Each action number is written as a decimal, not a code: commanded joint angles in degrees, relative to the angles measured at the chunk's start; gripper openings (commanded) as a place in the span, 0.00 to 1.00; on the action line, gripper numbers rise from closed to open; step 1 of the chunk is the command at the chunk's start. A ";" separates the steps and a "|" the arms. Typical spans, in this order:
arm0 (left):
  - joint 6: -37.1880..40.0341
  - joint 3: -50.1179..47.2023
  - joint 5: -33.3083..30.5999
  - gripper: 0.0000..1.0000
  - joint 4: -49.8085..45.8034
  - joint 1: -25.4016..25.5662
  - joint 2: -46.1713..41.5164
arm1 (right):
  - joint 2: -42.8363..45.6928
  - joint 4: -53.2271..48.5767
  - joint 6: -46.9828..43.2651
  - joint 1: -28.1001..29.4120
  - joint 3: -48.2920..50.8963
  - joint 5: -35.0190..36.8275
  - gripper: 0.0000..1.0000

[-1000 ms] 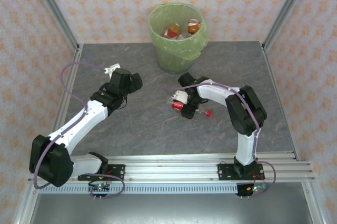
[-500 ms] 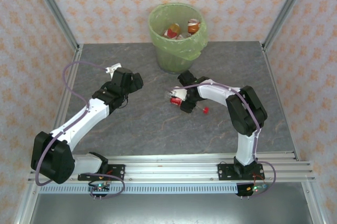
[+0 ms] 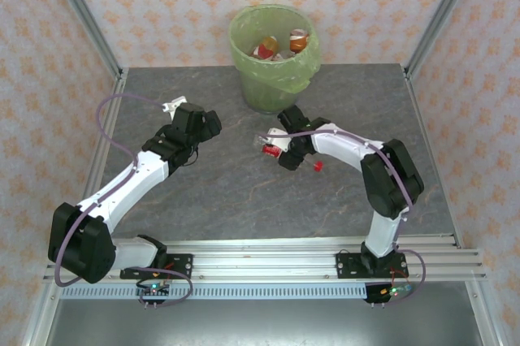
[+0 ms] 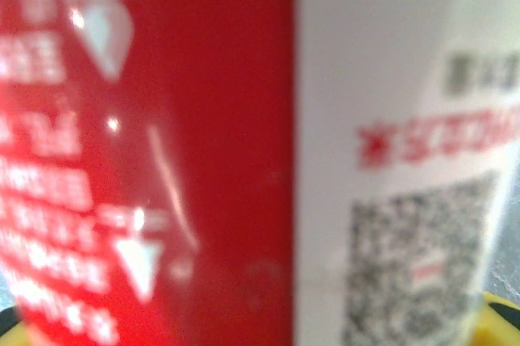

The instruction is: Put the plastic bottles in the bin

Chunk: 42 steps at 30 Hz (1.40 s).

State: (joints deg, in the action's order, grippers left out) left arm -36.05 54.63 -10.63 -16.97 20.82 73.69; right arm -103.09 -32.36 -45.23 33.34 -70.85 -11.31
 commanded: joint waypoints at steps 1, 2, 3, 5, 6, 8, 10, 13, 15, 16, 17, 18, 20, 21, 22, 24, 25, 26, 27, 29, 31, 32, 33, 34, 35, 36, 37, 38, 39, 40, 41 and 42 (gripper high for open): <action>-0.69 1.06 0.00 1.00 -0.78 -0.74 0.15 | 3.22 1.61 1.26 -0.03 1.28 0.35 0.53; -0.77 0.93 0.04 1.00 -0.78 -0.74 0.13 | 3.75 2.05 1.41 -0.03 1.48 0.26 0.53; -0.77 0.93 0.05 1.00 -0.87 -0.69 0.08 | 4.29 2.36 1.63 -0.02 1.78 0.11 0.52; -0.77 0.93 -0.04 1.00 -0.97 -0.69 -0.07 | 5.54 3.49 2.28 0.04 2.22 -0.18 0.52; -0.77 0.87 -0.11 1.00 -0.96 -0.70 -0.10 | 6.03 3.76 2.47 0.01 2.36 -0.41 0.52; -0.82 0.86 -0.15 1.00 -0.96 -0.69 -0.16 | 7.18 4.43 2.85 -0.03 2.65 -1.09 0.52; -0.90 0.75 -0.17 1.00 -1.05 -0.69 -0.15 | 8.23 5.14 3.13 -0.01 2.97 -1.20 0.52; -0.96 0.66 -0.13 1.00 -1.10 -0.69 -0.08 | 10.07 7.19 3.61 -0.02 3.84 -1.37 0.52; -0.95 0.65 -0.23 1.00 -1.13 -0.69 -0.12 | 11.52 9.27 4.22 -0.21 4.78 -2.55 0.52; -0.95 0.65 -0.25 1.00 -1.06 -0.69 -0.09 | 12.28 10.27 4.73 -0.33 5.16 -3.22 0.52; -0.95 0.65 -0.25 1.00 -1.05 -0.69 -0.03 | 12.88 11.14 5.24 -0.51 5.37 -3.80 0.52; -0.95 0.65 -0.26 1.00 -1.09 -0.69 0.00 | 13.66 12.04 5.85 -0.61 5.50 -4.42 0.52; -0.95 0.68 -0.24 1.00 -1.05 -0.69 0.06 | 14.98 13.72 6.87 -1.02 5.74 -5.64 0.52; -0.98 0.60 -0.24 1.00 -1.05 -0.69 0.13 | 15.56 14.41 7.23 -1.16 5.81 -6.18 0.52; -0.95 0.57 -0.27 1.00 -1.11 -0.69 0.11 | 16.27 15.31 7.54 -1.28 6.01 -6.71 0.52; -0.95 0.56 -0.28 1.00 -1.05 -0.69 0.10 | 17.51 17.18 8.26 -1.70 6.25 -7.59 0.53; -0.88 0.67 -0.28 1.00 -1.04 -0.69 0.10 | 18.14 18.08 8.61 -1.86 6.35 -8.05 0.53; -0.91 0.60 -0.34 1.00 -1.11 -0.71 0.13 | 18.60 18.96 8.96 -2.18 6.46 -8.35 0.53; -0.87 0.63 -0.40 1.00 -1.08 -0.69 0.12 | 19.04 19.75 9.15 -2.33 6.47 -8.49 0.53; -0.87 0.61 -0.44 1.00 -1.08 -0.69 0.11 | 19.79 21.86 9.45 -2.90 6.60 -8.61 0.53; -0.88 0.48 -0.43 1.00 -1.07 -0.69 0.06 | 20.30 23.63 9.65 -3.43 6.60 -8.80 0.53; -0.86 0.48 -0.39 1.00 -1.14 -0.69 0.04 | 20.43 24.34 9.60 -3.67 6.45 -8.82 0.53; -0.86 0.40 -0.39 1.00 -1.17 -0.69 -0.01 | 20.56 24.97 9.64 -3.79 6.21 -8.86 0.53; -0.78 0.42 -0.50 1.00 -1.26 -0.69 -0.07 | 20.72 25.71 9.62 -4.02 5.98 -8.96 0.52; -0.77 0.39 -0.52 1.00 -1.33 -0.70 -0.17 | 20.93 26.61 9.64 -4.23 5.75 -9.00 0.52; -0.71 0.39 -0.66 1.00 -1.31 -0.72 -0.18 | 21.08 27.67 9.55 -4.32 5.55 -9.06 0.52; -0.69 0.33 -0.75 1.00 -1.45 -0.69 -0.33 | 21.23 28.85 9.40 -4.41 5.39 -9.15 0.52; -0.69 0.22 -0.82 1.00 -1.40 -0.69 -0.46 | 21.20 29.84 9.17 -4.42 5.16 -9.12 0.52; -0.69 0.13 -0.93 1.00 -1.46 -0.69 -0.51 | 21.11 30.73 8.71 -4.50 4.80 -9.16 0.52; -0.69 0.10 -0.88 1.00 -1.47 -0.69 -0.65 | 20.90 31.56 8.29 -4.50 4.20 -9.22 0.52; -0.69 0.07 -1.03 1.00 -1.48 -0.69 -0.70 | 20.63 31.97 8.02 -4.47 3.54 -9.33 0.52; -0.69 0.11 -1.12 1.00 -1.48 -0.74 -0.65 | 20.20 31.97 7.59 -4.51 2.38 -9.69 0.52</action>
State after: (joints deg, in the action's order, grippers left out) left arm -36.18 54.63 -10.68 -16.99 20.82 73.67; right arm -83.83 -5.19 -36.73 29.04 -65.30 -19.53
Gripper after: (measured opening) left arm 0.999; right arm 0.520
